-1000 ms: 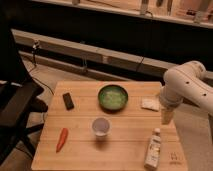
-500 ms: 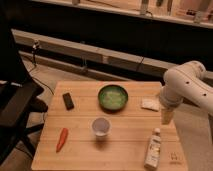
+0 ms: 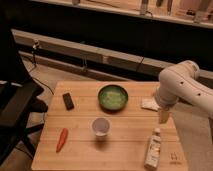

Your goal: Pick up the ceramic cup

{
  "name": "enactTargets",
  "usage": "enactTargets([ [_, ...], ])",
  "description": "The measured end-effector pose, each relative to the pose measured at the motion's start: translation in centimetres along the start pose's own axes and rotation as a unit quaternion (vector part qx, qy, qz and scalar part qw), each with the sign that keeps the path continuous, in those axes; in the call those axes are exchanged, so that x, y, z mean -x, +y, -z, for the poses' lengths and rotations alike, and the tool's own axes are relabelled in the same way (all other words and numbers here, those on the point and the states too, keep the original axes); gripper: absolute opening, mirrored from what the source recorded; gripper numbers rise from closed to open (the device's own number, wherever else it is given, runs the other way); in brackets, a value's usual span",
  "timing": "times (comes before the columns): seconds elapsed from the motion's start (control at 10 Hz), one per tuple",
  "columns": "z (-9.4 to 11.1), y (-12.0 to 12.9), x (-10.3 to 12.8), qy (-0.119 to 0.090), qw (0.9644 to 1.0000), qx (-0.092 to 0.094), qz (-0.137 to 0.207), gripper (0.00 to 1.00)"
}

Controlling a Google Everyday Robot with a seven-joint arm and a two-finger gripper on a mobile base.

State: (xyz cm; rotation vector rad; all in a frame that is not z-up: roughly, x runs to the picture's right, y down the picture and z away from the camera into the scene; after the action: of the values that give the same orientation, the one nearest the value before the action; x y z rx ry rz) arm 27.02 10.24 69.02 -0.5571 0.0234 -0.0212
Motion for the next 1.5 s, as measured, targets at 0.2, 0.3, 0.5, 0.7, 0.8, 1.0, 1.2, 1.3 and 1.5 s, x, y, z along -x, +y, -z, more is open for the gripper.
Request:
enactTargets([
  [0.2, -0.1, -0.2, 0.6, -0.001, 0.9998, -0.004, 0.021, 0.8],
  [0.3, 0.0, -0.3, 1.0, -0.001, 0.9994, -0.006, 0.033, 0.8],
  [0.5, -0.1, -0.7, 2.0, -0.003, 0.9981, -0.012, 0.061, 0.8],
  [0.7, -0.1, -0.7, 1.7, -0.002, 0.9983, -0.013, 0.056, 0.8],
  [0.8, -0.1, -0.7, 1.7, -0.001, 0.9983, -0.014, 0.057, 0.8],
  [1.0, -0.1, -0.9, 2.7, -0.002, 0.9953, -0.019, 0.095, 0.8],
  [1.2, 0.0, -1.1, 3.8, -0.001, 0.9912, -0.023, 0.13, 0.8],
  [1.3, 0.0, -1.2, 3.8, -0.001, 0.991, -0.025, 0.132, 0.8],
  [1.5, 0.0, -1.2, 3.8, 0.0, 0.9895, -0.026, 0.142, 0.8],
])
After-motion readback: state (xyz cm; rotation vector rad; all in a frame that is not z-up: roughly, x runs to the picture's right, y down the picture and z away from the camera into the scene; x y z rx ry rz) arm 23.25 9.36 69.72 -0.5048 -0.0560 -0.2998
